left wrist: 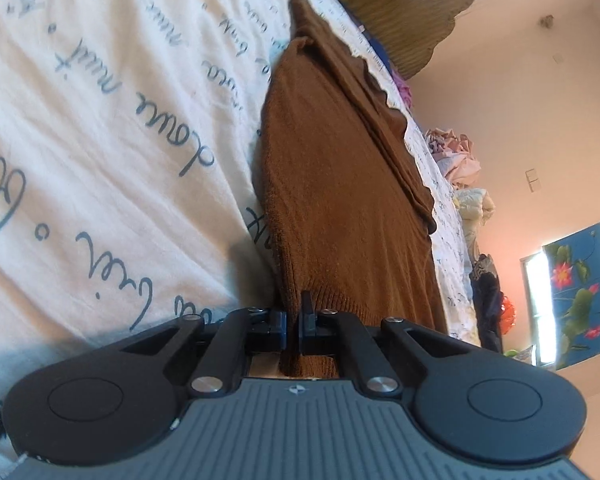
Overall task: Fold small clothes
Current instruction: 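Grasp the sweater hem with both tools and lift it, then carry the hem over the sweater toward the collar with both tools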
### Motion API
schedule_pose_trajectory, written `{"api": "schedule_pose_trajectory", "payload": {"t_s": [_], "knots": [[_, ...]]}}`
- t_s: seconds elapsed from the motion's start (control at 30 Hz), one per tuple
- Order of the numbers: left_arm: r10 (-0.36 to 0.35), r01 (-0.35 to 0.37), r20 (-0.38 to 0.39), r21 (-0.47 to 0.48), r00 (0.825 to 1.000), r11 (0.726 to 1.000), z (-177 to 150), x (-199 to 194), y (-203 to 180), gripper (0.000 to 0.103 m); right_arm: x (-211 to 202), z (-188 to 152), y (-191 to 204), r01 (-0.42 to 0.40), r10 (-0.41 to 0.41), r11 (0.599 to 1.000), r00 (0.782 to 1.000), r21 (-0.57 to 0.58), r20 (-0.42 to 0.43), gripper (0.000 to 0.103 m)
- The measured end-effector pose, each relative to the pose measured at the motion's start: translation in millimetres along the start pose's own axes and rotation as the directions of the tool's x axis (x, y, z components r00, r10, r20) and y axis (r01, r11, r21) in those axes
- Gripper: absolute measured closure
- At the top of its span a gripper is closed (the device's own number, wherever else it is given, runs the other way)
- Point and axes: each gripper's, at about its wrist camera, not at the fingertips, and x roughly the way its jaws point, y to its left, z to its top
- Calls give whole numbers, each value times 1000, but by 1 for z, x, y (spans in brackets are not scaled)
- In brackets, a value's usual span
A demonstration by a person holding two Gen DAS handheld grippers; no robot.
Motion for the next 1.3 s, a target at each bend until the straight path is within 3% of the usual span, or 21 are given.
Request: {"api": "schedule_pose_trajectory", "payload": {"t_s": [0.07,0.2,0.47,0.57,0.6,0.63,0.7,0.73,0.77,0.9,1.07,1.3], "knots": [[0,-1,29,20,1000,1000,-7,-6,-4,98,-11,-5,12,49,-45,997,998,-62,51,95],[-49,49,77,-1,996,999,-27,-22,0,98,-22,-12,16,44,-39,996,997,-78,68,96],[-53,60,119,-56,991,997,-27,-38,17,99,-29,-15,-12,-18,17,999,999,38,46,96],[-34,39,123,-42,992,998,-18,-40,18,99,-21,-12,-31,-69,69,987,998,146,6,91],[-27,32,127,-39,992,999,-16,-41,19,99,-17,-11,-36,-77,81,982,997,171,-16,78],[-37,43,124,-40,992,998,-15,-41,20,99,-16,-10,-39,-99,104,978,994,186,-20,74],[-21,27,123,-49,992,998,-13,-41,25,98,-16,-12,-40,-106,108,977,994,183,-1,74],[-24,31,117,-59,993,998,-14,-40,28,98,-15,-13,-41,-102,104,977,995,186,-2,77],[-23,31,114,-67,993,997,-15,-39,31,98,-15,-13,-42,-110,112,976,994,190,-3,100],[-36,46,131,-71,991,996,-18,-41,31,98,-29,-11,-41,-115,105,979,992,170,67,99],[-101,119,193,-83,976,989,-10,-47,25,99,-37,9,-40,-161,145,973,984,167,100,99],[-169,186,232,-52,958,981,49,-25,-4,99,-11,78,-49,-267,241,949,958,168,158,99]]}}
